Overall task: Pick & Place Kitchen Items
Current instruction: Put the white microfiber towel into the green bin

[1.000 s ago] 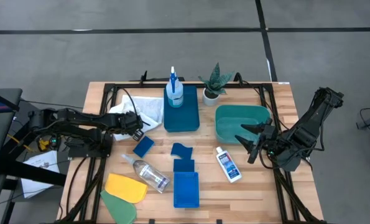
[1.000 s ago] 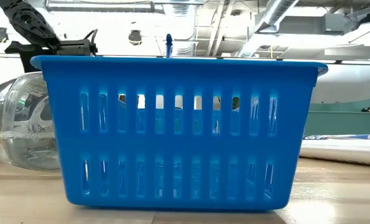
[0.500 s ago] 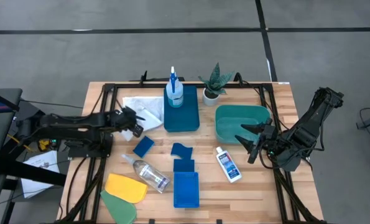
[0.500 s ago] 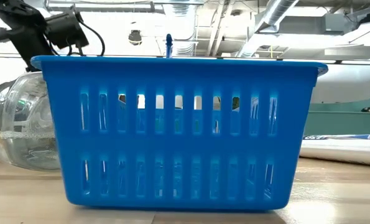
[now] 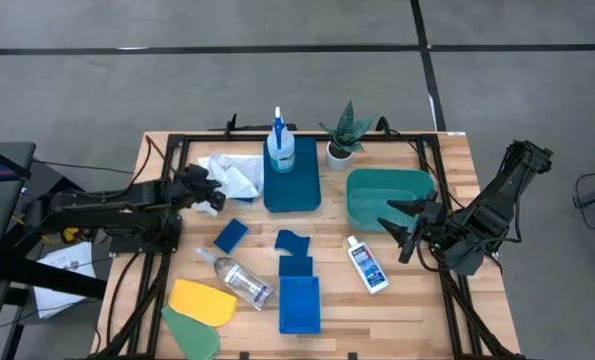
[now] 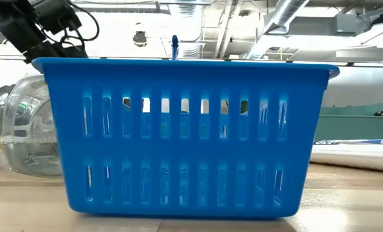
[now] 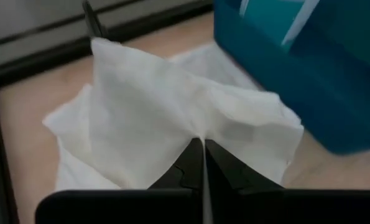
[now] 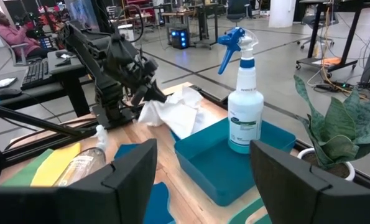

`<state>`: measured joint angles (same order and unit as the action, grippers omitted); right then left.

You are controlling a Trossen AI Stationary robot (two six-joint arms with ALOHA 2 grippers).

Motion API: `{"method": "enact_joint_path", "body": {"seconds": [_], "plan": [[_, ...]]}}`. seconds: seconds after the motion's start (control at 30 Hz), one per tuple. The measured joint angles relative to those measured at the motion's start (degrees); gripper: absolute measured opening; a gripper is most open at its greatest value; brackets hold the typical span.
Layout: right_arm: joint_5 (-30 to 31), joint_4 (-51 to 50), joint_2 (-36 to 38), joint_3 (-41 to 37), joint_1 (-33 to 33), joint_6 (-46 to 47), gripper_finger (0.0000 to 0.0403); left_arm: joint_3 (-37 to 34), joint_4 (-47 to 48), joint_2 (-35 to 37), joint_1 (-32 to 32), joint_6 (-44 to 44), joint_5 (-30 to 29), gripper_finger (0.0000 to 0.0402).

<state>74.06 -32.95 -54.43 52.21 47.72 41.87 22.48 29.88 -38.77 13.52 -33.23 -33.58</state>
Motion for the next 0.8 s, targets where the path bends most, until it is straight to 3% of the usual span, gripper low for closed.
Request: {"method": "enact_joint_path", "body": {"seconds": [0.43, 0.8], "plan": [[-0.68, 0.02, -0.33, -0.04, 0.04, 0.17, 0.0246, 0.02, -0.29, 12.21, -7.66, 0.46, -8.59, 0.0], [-0.73, 0.04, -0.31, -0.04, 0.04, 0.22, 0.0246, 0.02, -1.01, 17.19, -15.85, 0.45, -24.1, 0.0]]}}
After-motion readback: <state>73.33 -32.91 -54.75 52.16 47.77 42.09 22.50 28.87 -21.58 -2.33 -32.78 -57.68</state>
